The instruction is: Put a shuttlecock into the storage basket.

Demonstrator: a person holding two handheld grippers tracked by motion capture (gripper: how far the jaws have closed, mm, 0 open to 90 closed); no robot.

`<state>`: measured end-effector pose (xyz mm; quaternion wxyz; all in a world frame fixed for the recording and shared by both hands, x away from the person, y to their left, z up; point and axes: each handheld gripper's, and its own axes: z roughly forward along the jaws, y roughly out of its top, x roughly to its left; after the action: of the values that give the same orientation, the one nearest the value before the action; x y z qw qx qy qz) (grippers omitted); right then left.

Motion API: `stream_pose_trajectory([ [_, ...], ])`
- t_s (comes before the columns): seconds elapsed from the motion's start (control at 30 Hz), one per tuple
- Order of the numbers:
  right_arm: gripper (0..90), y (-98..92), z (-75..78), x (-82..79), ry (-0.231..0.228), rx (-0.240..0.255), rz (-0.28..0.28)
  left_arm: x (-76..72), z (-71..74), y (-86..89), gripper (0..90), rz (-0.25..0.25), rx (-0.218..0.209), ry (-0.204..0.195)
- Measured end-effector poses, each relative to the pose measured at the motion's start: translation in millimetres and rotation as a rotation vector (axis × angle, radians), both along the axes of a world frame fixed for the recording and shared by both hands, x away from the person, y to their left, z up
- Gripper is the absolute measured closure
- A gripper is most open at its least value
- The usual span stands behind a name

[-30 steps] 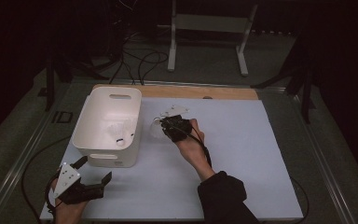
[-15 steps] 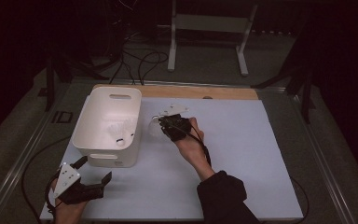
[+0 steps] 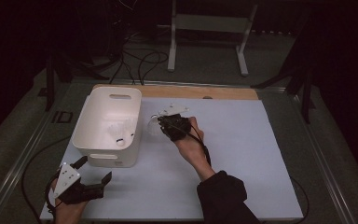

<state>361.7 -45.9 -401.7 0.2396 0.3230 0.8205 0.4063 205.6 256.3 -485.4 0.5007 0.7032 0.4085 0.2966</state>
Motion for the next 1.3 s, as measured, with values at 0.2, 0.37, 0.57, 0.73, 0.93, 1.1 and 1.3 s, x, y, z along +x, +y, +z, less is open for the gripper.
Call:
stream_pose_trajectory([
  [0.2, 88.1, 0.3, 1.7, -0.8, -0.007, 0.001, -0.001, 0.0, 0.0, 0.0, 0.8, 0.001, -0.002, -0.001],
  [0.37, 88.1, 1.2, 4.3, -2.0, -0.013, 0.004, 0.009, 0.1, -0.1, 0.0, 0.8, 0.001, -0.001, -0.001],
  [0.57, 88.1, 2.5, 7.1, -3.6, -0.015, 0.012, 0.012, 0.0, 0.0, 0.1, 0.8, 0.003, -0.001, -0.002],
  [0.73, 88.1, 3.1, 8.8, -4.2, -0.027, 0.012, 0.020, 0.0, 0.0, 0.1, 0.8, 0.002, 0.000, 0.000],
  [0.93, 88.1, 4.7, 10.5, -5.8, -0.031, 0.013, 0.023, -0.2, 0.2, 0.3, 0.8, 0.002, 0.001, 0.001],
  [1.1, 88.1, 5.7, 12.7, -6.8, -0.037, 0.018, 0.032, -0.1, 0.2, 0.4, 0.8, 0.001, 0.000, 0.000],
  [1.3, 88.1, 6.5, 14.8, -8.0, -0.030, 0.032, 0.034, -0.2, 0.2, 0.4, 0.8, 0.001, 0.000, -0.001],
])
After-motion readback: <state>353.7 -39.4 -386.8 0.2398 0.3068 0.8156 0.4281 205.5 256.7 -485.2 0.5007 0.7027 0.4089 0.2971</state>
